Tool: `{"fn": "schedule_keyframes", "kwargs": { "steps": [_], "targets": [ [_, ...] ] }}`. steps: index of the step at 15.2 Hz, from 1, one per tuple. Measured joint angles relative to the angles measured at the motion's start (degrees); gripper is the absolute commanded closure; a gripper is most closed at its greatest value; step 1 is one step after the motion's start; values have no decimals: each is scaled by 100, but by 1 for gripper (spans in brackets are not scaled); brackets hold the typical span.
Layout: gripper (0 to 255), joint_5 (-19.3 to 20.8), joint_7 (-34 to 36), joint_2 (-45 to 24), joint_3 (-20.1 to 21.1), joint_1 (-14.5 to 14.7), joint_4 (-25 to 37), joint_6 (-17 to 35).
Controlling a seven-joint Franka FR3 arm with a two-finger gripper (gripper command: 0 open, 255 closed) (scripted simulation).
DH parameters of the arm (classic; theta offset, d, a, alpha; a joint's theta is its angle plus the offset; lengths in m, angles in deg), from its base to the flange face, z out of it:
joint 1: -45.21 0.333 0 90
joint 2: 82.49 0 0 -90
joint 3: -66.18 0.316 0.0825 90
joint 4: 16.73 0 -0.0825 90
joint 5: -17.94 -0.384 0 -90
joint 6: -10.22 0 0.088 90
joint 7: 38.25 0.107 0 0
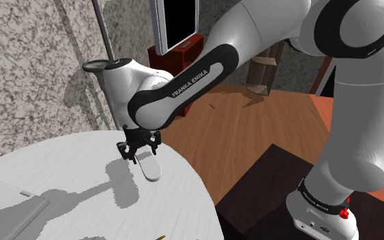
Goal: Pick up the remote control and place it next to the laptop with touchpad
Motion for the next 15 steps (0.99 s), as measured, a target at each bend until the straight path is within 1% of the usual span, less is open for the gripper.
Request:
{"fn": "schedule_keyframes", "kwargs": {
  "steps": [8,9,11,14,15],
  "targets": [
    [255,-213,-150,274,87,-64,283,-507],
    [255,-180,-103,208,90,-13,402,-572],
    [255,-48,111,-38,102,196,737,-712],
    [255,230,474,-629,71,657,1603,-1084],
    [255,292,569,-759,64,776,1756,-1124]
  ]
}}
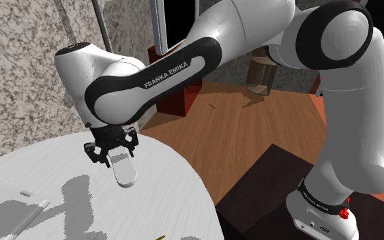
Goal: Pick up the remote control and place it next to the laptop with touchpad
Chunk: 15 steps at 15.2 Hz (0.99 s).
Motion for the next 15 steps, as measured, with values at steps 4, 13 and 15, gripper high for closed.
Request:
{"fn": "schedule_keyframes", "kwargs": {
  "steps": [4,13,15],
  "targets": [
    [255,316,349,-836,-103,687,1248,-479],
    [255,743,457,-2819,-453,2200,4702,-1821],
    [255,758,470,-2893,-467,2214,4701,-1749]
  ]
}}
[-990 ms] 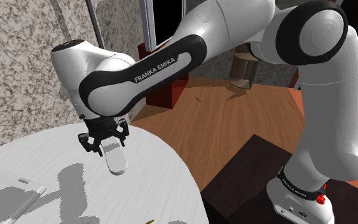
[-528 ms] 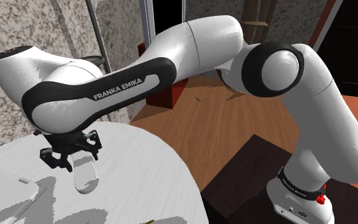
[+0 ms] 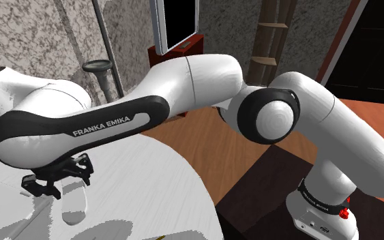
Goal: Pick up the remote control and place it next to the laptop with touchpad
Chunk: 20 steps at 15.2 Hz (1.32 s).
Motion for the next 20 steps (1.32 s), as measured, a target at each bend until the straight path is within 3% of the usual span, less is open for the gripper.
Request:
{"fn": "schedule_keyframes", "kwargs": {
  "steps": [5,13,19,20],
  "targets": [
    [255,15,102,95,19,-153,-592,448],
    [255,76,187,-31,-15,-236,-1013,957],
    [255,86,190,-62,-24,-240,-1035,1012],
    [0,86,190,-62,-24,-240,-1035,1012]
  ]
}}
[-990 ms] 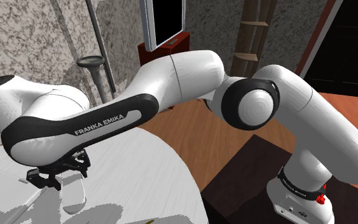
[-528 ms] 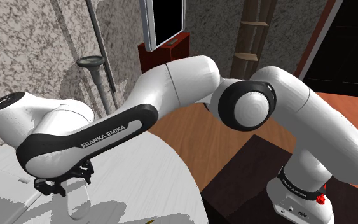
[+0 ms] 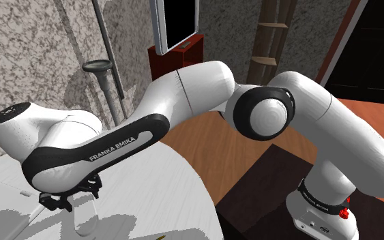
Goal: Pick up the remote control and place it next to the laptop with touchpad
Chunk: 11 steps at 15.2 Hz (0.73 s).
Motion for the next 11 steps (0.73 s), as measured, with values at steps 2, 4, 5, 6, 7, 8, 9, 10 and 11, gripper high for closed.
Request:
{"fn": "schedule_keyframes", "kwargs": {
  "steps": [2,4,5,6,7,8,9,10,11],
  "targets": [
    [0,0,0,2,0,-1,-1,2],
    [0,0,0,2,0,-1,-1,2],
    [0,0,0,2,0,-1,-1,2],
    [0,0,0,2,0,-1,-1,2],
    [0,-7,-21,-19,-1,31,121,-88],
    [0,-23,-37,16,9,52,215,-209],
    [0,-43,-28,141,34,20,136,-260],
    [0,-55,-79,102,30,90,410,-460],
    [0,-61,-100,89,28,117,529,-558]
  ]
}}
